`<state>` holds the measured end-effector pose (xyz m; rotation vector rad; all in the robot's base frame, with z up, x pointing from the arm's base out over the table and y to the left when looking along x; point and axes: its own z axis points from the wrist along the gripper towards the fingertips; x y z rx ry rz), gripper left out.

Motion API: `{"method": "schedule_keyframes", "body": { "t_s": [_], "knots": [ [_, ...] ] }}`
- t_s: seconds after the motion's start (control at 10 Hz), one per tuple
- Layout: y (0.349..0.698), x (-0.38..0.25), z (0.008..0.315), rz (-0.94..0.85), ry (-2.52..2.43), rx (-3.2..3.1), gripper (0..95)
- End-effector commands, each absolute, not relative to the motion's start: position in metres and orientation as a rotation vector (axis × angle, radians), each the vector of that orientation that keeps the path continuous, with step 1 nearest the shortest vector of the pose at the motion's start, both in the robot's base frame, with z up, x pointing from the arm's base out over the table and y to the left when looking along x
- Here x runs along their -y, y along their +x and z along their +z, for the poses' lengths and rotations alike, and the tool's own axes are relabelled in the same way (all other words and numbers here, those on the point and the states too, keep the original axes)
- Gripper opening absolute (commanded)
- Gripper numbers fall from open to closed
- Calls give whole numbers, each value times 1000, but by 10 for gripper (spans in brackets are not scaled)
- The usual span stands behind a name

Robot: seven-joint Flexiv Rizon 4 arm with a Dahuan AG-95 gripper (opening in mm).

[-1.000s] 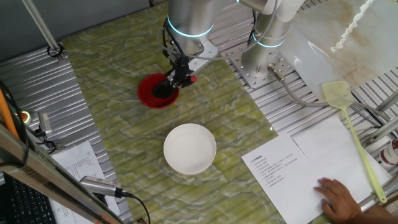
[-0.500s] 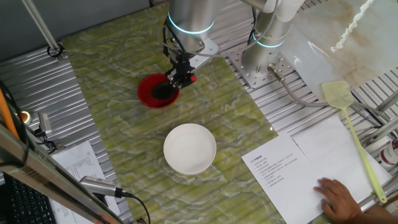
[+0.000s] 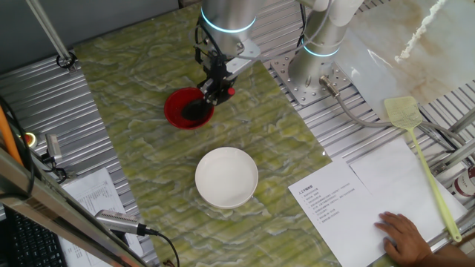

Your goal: Scoop water with a large spoon from one bowl to another

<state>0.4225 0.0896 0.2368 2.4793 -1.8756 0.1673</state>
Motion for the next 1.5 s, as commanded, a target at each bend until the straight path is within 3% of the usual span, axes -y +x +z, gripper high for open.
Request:
{"method": "schedule_keyframes", "body": {
  "t_s": [0.1, 1.5],
  "knots": [
    [421, -89, 237, 191, 2489, 1878, 0],
    [423, -85, 229, 157, 2577, 1860, 0]
  ]
}}
